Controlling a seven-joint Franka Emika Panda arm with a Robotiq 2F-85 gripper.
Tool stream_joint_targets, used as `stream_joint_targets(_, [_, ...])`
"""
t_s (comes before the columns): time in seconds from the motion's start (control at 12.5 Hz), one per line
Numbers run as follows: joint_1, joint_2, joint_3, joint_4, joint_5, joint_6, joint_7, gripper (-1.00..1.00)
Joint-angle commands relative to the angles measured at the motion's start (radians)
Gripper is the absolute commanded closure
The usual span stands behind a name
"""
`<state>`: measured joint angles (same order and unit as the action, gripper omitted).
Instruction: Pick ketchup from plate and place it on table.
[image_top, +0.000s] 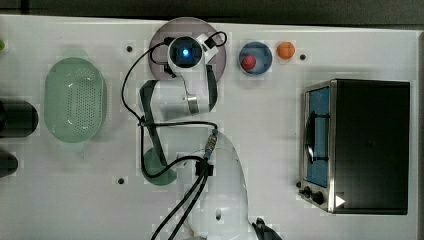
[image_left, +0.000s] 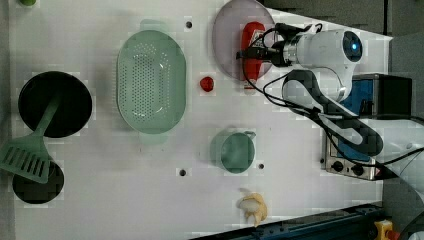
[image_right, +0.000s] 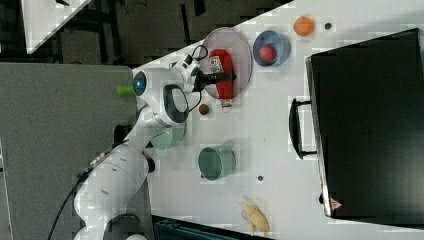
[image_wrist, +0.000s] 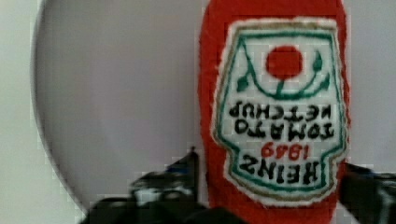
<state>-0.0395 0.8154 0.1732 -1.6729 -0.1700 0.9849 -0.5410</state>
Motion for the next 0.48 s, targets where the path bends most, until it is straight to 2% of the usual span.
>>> stream_joint_targets(0.08, [0.004, -0.005, -0.003, 0.046, 0.001, 0.011, -0.037, -0.21])
stream_joint_targets(0.48, [0.000, -0.068, 0.001, 0.103, 0.007, -0.023, -0.020, -0.21])
